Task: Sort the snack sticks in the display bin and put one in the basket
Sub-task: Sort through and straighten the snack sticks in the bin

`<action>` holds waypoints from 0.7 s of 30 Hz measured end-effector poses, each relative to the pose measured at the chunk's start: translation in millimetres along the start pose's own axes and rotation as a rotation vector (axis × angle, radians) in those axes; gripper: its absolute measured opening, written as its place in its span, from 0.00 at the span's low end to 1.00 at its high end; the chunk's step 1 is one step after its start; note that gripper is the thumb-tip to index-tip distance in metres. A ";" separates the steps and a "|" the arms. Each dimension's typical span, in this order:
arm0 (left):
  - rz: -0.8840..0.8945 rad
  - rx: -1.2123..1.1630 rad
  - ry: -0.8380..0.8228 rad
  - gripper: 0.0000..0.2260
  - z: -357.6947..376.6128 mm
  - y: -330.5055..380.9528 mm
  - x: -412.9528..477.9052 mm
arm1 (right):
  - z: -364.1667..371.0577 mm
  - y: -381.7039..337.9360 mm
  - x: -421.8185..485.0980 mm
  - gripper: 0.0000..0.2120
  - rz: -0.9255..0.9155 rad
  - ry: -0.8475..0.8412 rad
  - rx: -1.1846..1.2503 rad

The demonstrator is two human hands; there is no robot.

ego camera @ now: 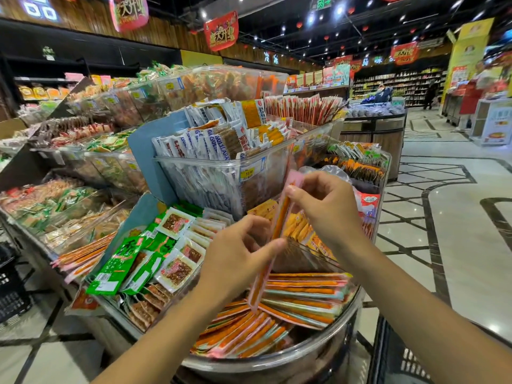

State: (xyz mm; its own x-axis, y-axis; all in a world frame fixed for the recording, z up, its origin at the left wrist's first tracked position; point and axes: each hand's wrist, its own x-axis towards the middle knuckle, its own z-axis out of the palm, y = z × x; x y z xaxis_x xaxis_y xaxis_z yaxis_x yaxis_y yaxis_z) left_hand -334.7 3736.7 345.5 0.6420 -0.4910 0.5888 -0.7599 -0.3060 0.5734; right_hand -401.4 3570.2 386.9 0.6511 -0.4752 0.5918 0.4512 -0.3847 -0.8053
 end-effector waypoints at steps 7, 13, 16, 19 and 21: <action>0.064 0.434 -0.113 0.20 29.2 -27.9 -7.0 | -11.1 19.4 -6.2 0.08 0.027 0.103 -0.066; 0.074 0.528 -0.153 0.16 38.9 -46.1 1.7 | -29.7 41.1 -14.3 0.10 0.113 -0.035 -0.272; 0.041 0.616 -0.142 0.06 49.4 -54.8 8.3 | -40.4 57.8 -24.3 0.04 0.115 -0.069 -0.441; 0.023 0.728 -0.200 0.05 65.0 -67.1 15.8 | -54.5 71.1 -35.3 0.06 0.138 -0.206 -0.620; 0.002 0.739 -0.264 0.05 77.2 -71.9 19.1 | -63.3 75.4 -43.2 0.09 0.109 -0.289 -0.773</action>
State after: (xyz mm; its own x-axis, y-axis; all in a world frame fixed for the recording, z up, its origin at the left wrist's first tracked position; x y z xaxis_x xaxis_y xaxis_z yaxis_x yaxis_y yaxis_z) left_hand -275.7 3686.4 271.5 0.6653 -0.6415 0.3819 -0.6911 -0.7227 -0.0099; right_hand -434.1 3511.6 302.9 0.8453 -0.3599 0.3949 -0.1012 -0.8336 -0.5430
